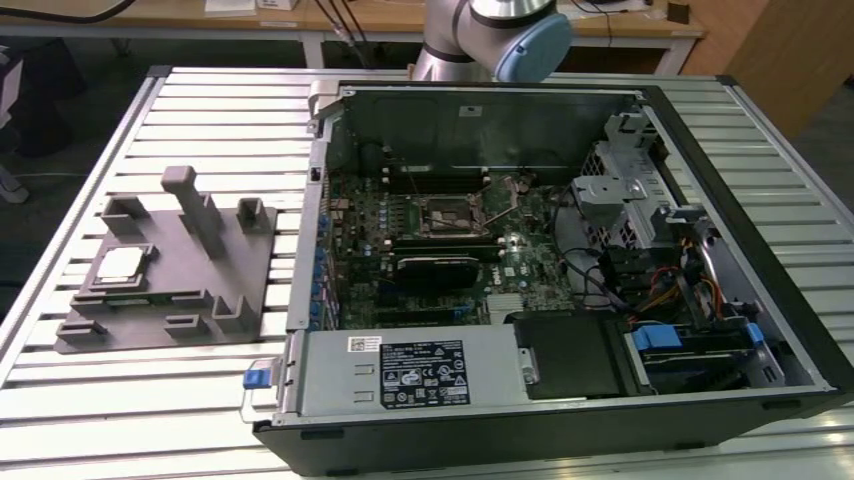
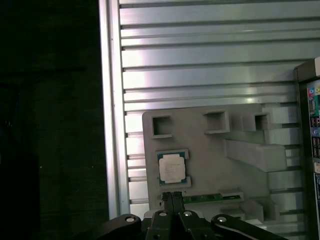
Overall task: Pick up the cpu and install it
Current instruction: 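Pick up the cpu and move it towards the insertion slot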
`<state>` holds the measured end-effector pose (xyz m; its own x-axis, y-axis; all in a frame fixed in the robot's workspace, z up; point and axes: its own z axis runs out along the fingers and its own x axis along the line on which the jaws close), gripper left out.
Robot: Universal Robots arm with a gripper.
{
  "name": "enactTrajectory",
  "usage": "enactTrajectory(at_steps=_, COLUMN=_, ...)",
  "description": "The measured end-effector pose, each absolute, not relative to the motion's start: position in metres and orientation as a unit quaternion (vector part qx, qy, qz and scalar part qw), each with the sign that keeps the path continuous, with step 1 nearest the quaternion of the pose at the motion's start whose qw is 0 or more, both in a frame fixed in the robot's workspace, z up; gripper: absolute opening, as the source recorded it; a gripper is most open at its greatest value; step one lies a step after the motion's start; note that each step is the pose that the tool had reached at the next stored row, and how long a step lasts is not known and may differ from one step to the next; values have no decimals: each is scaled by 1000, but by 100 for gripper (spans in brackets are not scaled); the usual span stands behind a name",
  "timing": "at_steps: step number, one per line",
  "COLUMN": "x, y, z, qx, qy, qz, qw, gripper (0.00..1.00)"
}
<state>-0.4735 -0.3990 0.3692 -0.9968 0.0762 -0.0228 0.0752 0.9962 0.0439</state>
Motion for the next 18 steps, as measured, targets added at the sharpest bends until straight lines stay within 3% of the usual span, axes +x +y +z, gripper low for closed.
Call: enactTrajectory(at_steps=18, x=-472, y=-403, z=350, qx=35, qy=999, qz=22, qw=18, gripper=11)
